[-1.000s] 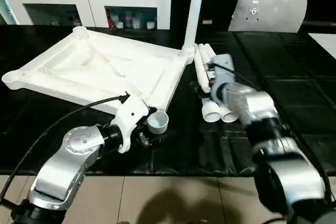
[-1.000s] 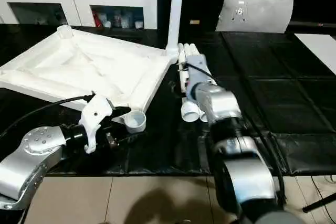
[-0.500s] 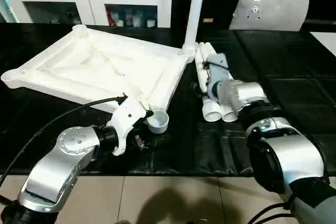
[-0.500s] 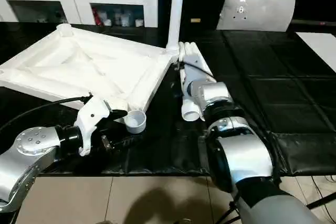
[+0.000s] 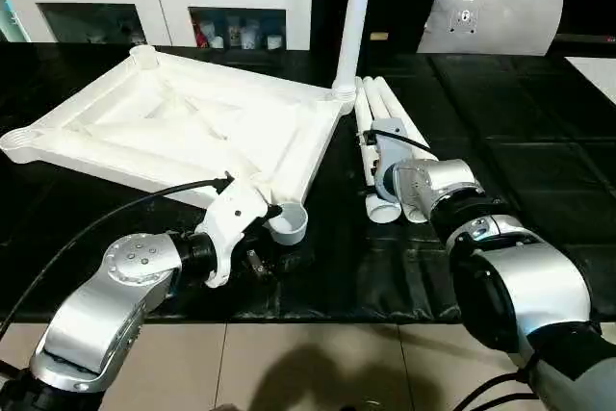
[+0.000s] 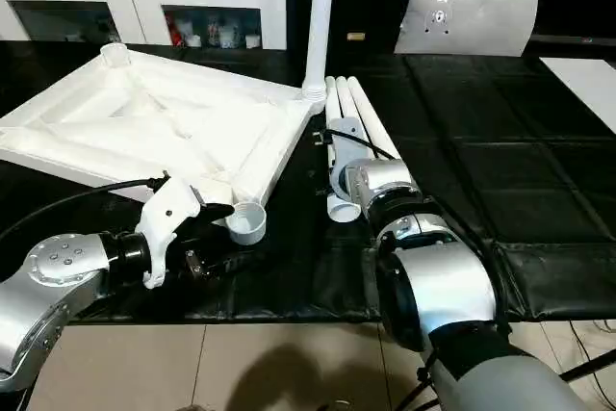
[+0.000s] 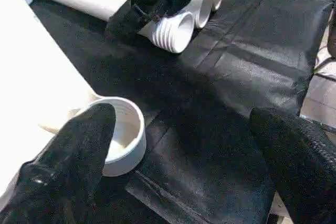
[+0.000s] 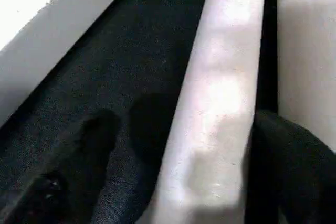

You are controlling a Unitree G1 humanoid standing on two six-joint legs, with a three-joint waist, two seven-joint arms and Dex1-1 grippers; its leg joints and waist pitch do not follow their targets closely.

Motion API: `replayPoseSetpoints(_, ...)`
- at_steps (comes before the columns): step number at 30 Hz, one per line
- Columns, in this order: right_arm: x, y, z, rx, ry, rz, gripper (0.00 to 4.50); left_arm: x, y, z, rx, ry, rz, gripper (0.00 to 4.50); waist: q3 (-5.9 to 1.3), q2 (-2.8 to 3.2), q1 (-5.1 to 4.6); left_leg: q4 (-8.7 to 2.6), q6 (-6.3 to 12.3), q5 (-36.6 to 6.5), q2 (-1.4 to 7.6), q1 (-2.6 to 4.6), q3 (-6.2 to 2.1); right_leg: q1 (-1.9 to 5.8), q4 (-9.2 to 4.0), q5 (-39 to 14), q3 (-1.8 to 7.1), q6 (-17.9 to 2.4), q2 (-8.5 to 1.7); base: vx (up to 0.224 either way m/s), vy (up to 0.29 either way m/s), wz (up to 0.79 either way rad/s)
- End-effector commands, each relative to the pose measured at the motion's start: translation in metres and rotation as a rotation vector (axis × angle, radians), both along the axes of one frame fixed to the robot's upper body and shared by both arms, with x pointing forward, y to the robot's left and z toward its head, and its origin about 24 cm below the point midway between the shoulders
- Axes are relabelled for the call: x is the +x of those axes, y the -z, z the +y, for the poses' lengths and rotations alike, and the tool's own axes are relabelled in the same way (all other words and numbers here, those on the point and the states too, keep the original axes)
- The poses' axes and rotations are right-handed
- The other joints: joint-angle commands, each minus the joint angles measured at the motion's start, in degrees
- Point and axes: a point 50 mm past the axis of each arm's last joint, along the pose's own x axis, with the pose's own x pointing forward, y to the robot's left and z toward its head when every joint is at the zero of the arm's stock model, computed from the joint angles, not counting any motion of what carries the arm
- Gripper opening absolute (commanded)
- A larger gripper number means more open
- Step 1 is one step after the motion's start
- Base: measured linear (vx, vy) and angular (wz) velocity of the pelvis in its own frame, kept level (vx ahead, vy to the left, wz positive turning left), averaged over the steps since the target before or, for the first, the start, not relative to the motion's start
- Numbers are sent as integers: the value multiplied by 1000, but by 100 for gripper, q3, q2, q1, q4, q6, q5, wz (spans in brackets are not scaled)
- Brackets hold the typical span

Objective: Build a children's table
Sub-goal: Pick table leg

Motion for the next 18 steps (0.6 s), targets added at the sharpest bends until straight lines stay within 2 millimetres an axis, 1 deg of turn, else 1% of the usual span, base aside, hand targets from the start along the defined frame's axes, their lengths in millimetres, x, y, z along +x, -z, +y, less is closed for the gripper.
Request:
replayPoseSetpoints(1, -6, 12, -1, 14, -1, 68, 393, -3, -3, 0, 2, 5, -7, 450, -296, 76, 9, -388, -177, -1570, 149, 64, -49, 275, -394, -1554, 267, -1015, -376, 0, 0, 0)
replayPoseSetpoints(2, -6, 12, -1, 14, -1, 69, 380, -3, -3, 0, 2, 5, -7, 450, -296, 75, 8, -387, -177, -1573, 148, 64, -48, 274, -393, -1554, 268, -1020, -376, 0, 0, 0)
replayPoseSetpoints(3, -7, 13, -1, 16, -3, 77, 380, -3, -3, 0, 3, 8, -5, 450, -298, 73, 9, -386, -176, -1581, 147, 64, -48, 276, -393, -1568, 267, -1022, -378, 0, 0, 0)
replayPoseSetpoints(5, -9, 16, -2, 24, -4, 92, 354, -4, -3, 0, 5, 13, 0, 450, -291, 65, 6, -388, -164, -1593, 146, 56, -48, 275, -399, -1604, 269, -1012, -379, 0, 0, 0)
replayPoseSetpoints(7, -11, 19, -2, 36, -4, 115, 347, -4, -3, 0, 8, 18, 2, 450, -277, 61, 1, -395, -166, -1661, 149, 63, -52, 263, -412, -1739, 268, -991, -381, 0, 0, 0)
replayPoseSetpoints(9, -12, 20, -2, 41, 3, 125, 325, -5, -3, 1, 7, 18, 1, 450, -273, 67, -3, -395, -182, -1725, 145, 73, -53, 256, -422, -1833, 266, -972, -378, 0, 0, 0)
replayPoseSetpoints(10, -12, 20, -3, 39, 7, 126, 325, -5, -4, 1, 7, 18, 2, 450, -274, 74, -3, -400, -194, -1746, 151, 72, -58, 254, -421, -1844, 266, -966, -378, 0, 0, 0)
replayPoseSetpoints(11, -12, 20, -3, 37, 8, 127, 311, -5, -4, 1, 7, 18, 2, 450, -275, 71, -5, -399, -199, -1749, 151, 71, -58, 254, -420, -1831, 267, -968, -376, 0, 0, 0)
replayPoseSetpoints(12, -12, 20, -3, 37, 8, 127, 311, -5, -4, 1, 7, 18, 2, 450, -277, 73, -3, -401, -203, -1753, 151, 75, -58, 252, -418, -1822, 266, -972, -377, 0, 0, 0)
replayPoseSetpoints(13, -12, 19, -3, 48, 12, 130, 291, -4, -3, 2, 9, 20, 2, 450, -280, 100, -5, -400, -218, -1815, 148, 82, -62, 254, -421, -1861, 264, -968, -376, 0, 0, 0)
replayPoseSetpoints(15, -12, 18, -3, 64, 18, 135, 284, -3, -3, 2, 15, 27, 0, 450, -283, 83, -8, -400, -213, -1821, 146, 82, -60, 255, -423, -1828, 266, -969, -374, 0, 0, 0)
replayPoseSetpoints(17, -11, 18, -3, 69, 19, 136, 258, -2, -4, 3, 17, 28, -1, 450, -285, 90, -10, -399, -218, -1819, 148, 82, -59, 251, -425, -1831, 266, -988, -379, 0, 0, 0)
replayPoseSetpoints(18, -11, 18, -3, 70, 21, 137, 258, -1, -4, 3, 17, 29, -1, 450, -285, 90, -10, -399, -218, -1819, 148, 82, -59, 251, -425, -1831, 266, -988, -379, 0, 0, 0)
